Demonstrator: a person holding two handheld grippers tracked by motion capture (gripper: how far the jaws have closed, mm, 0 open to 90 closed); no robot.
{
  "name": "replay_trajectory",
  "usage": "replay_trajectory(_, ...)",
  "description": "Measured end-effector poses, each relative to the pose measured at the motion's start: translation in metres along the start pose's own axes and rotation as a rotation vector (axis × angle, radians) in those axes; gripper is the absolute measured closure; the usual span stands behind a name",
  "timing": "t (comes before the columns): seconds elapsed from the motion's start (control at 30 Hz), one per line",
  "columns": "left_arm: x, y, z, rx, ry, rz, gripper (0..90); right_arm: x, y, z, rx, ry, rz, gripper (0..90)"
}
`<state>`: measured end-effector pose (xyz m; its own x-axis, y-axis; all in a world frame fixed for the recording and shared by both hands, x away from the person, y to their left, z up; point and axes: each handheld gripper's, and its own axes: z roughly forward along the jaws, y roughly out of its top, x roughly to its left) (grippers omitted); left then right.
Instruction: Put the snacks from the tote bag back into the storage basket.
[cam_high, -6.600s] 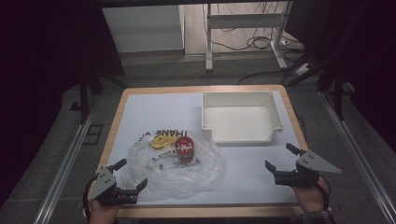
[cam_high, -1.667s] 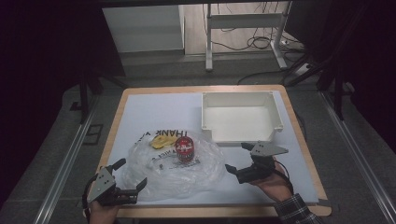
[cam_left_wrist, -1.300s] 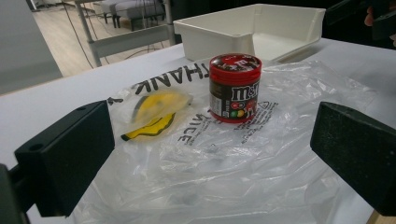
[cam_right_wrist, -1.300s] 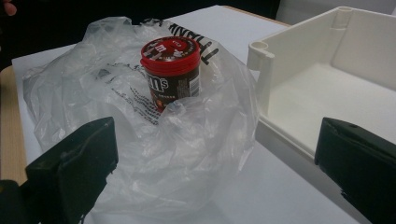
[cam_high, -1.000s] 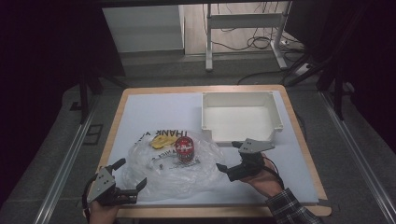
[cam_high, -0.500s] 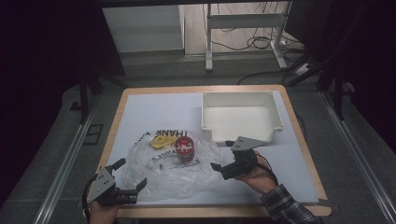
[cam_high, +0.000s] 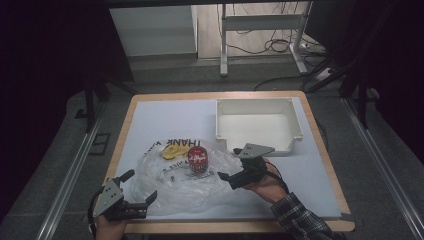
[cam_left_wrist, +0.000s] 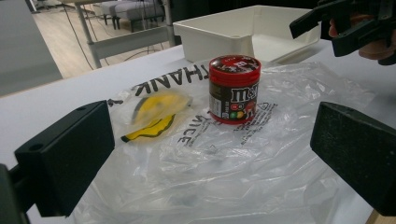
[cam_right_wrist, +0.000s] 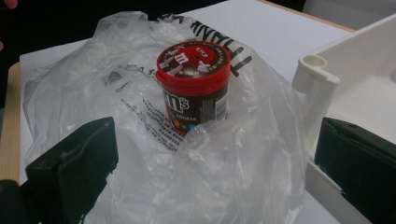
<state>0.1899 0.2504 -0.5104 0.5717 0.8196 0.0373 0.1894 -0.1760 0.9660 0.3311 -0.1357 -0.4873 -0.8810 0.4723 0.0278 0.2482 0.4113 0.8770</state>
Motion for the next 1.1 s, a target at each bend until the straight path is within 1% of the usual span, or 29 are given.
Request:
replay_trajectory(0.03, 0.000, 0.000, 0.000, 0.000, -0.001, 0.000, 0.0, 0.000, 0.000, 0.000, 0.000, 0.000, 0.000, 0.0)
replay_trajectory(0.1, 0.000, 0.000, 0.000, 0.000, 0.000, 0.001, 0.0, 0.000, 0.001, 0.002, -0.015, 0.018, 0.000, 0.0)
replay_trajectory(0.2, 0.000, 0.000, 0.000, -0.001, -0.001, 0.000, 0.0, 0.002, 0.003, 0.006, -0.027, 0.028, -0.010, 0.0)
replay_trajectory(0.23, 0.000, 0.000, 0.000, -0.001, -0.001, 0.000, 0.0, 0.002, 0.003, 0.009, -0.022, 0.036, -0.007, 0.0)
replay_trajectory(0.27, 0.000, 0.000, 0.000, -0.002, -0.001, 0.000, 0.0, 0.002, 0.003, 0.009, -0.022, 0.036, -0.007, 0.0)
replay_trajectory(0.3, 0.000, 0.000, 0.000, -0.001, -0.001, 0.000, 0.0, 0.003, 0.004, 0.013, -0.016, 0.037, -0.002, 0.0)
replay_trajectory(0.47, 0.000, 0.000, 0.000, -0.001, -0.002, 0.001, 0.0, 0.004, 0.003, 0.021, -0.016, 0.046, 0.002, 0.0)
replay_trajectory(0.5, 0.000, 0.000, 0.000, -0.002, -0.002, 0.000, 0.0, 0.005, 0.003, 0.025, -0.014, 0.042, -0.002, 0.0)
replay_trajectory(0.6, 0.000, 0.000, 0.000, -0.002, -0.002, 0.001, 0.0, 0.006, 0.004, 0.029, -0.017, 0.044, -0.004, 0.0)
replay_trajectory(0.63, 0.000, 0.000, 0.000, -0.002, -0.002, 0.001, 0.0, 0.007, 0.005, 0.033, -0.023, 0.041, -0.005, 0.0)
replay_trajectory(0.67, 0.000, 0.000, 0.000, -0.002, -0.003, 0.000, 0.0, 0.007, 0.005, 0.033, -0.023, 0.041, -0.005, 0.0)
replay_trajectory(0.7, 0.000, 0.000, 0.000, -0.002, -0.003, 0.001, 0.0, 0.009, 0.006, 0.037, -0.035, 0.037, -0.008, 0.0)
replay_trajectory(0.8, 0.000, 0.000, 0.000, -0.003, -0.003, 0.000, 0.0, 0.010, 0.006, 0.041, -0.037, 0.032, -0.015, 0.0)
replay_trajectory(0.83, 0.000, 0.000, 0.000, -0.003, -0.003, 0.000, 0.0, 0.013, 0.007, 0.045, -0.037, 0.030, -0.017, 0.0)
replay_trajectory(0.93, 0.000, 0.000, 0.000, -0.004, -0.003, 0.000, 0.0, 0.014, 0.007, 0.048, -0.045, 0.031, -0.025, 0.0)
replay_trajectory(1.1, 0.000, 0.000, 0.000, -0.003, -0.004, 0.001, 0.0, 0.019, 0.009, 0.056, -0.063, 0.013, -0.023, 0.0)
